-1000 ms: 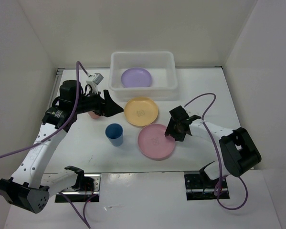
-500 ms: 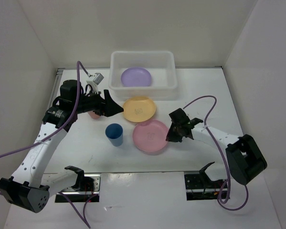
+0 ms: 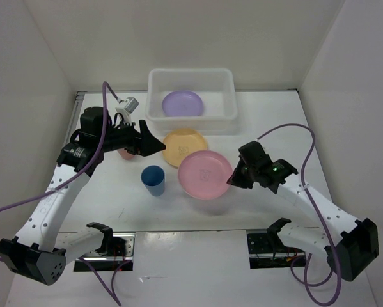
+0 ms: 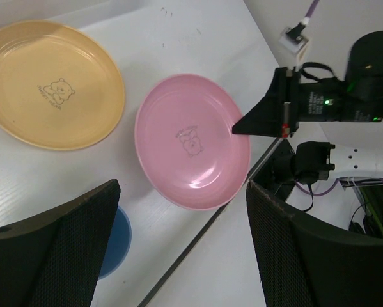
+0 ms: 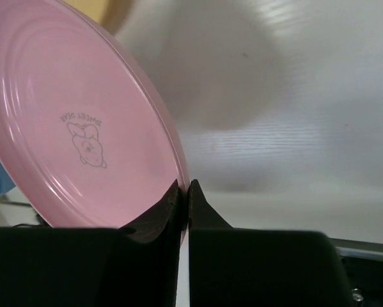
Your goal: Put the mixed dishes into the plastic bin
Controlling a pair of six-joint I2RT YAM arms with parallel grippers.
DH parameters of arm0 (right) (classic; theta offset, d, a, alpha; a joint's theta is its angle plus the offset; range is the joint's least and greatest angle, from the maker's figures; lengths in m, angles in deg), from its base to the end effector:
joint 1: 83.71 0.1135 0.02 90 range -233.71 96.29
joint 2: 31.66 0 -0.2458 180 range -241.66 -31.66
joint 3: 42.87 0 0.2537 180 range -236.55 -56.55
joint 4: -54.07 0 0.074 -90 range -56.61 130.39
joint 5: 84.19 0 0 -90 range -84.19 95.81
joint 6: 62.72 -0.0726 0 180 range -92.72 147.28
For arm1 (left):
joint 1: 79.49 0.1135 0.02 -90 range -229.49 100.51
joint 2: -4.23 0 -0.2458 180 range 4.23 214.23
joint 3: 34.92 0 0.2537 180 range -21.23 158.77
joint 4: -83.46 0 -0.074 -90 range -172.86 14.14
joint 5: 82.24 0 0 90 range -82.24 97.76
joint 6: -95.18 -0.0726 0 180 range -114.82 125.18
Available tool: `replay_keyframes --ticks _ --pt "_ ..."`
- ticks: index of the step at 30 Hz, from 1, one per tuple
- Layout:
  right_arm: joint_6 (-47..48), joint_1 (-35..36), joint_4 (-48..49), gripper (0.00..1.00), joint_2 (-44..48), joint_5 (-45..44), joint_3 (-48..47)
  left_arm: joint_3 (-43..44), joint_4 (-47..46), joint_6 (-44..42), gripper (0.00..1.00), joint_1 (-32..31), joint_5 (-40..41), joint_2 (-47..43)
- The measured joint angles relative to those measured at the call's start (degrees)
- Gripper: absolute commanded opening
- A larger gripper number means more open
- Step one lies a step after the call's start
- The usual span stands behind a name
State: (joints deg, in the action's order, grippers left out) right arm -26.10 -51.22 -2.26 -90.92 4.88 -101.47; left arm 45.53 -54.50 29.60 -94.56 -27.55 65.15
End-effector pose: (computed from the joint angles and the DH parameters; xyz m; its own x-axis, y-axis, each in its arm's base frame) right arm 0.1929 0.1214 0.1989 -0.8470 0.4120 -0.3359 0.2518 0.8674 0.4291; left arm 0.2428 -0.1088 0.3621 -0.6375 -0.1777 -0.7497 0.5098 0.6322 -0.5834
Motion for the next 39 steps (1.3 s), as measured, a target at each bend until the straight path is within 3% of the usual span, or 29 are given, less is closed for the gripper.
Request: replay_keyframes --ticks 6,9,19,27,29,32,39 --pt "0.61 -0.17 -2.32 0.0 0.55 1.88 -9.9 0.0 -0.24 0.02 0.87 0.0 0.0 0.31" --pt "3.1 -2.54 -1.2 0.0 -4.9 4.74 -19.3 0.11 -0.33 -0.13 0.89 0.0 0.02 0.92" --pt "11.15 -10.19 8.17 0.0 -42.8 9.09 -57.46 1.18 0.9 -0.76 0.92 0.22 0.72 -0.31" --pt "12.5 -12.55 6.16 0.0 -67.87 9.97 -80.0 1.14 1.68 -1.62 0.92 0.63 1.97 -3.06" --pt "12.63 -12.94 2.95 0.0 -76.11 9.86 -91.21 1.09 1.64 -1.57 0.92 0.63 1.66 -3.02" --pt "12.85 -13.49 -3.96 0.0 -92.21 9.6 -118.31 1.05 1.36 -1.44 0.92 0.63 0.7 -2.73" --pt "11.63 -15.3 -9.51 0.0 -102.12 10.8 -128.61 0.9 1.03 -1.31 0.93 0.63 0.46 -2.54"
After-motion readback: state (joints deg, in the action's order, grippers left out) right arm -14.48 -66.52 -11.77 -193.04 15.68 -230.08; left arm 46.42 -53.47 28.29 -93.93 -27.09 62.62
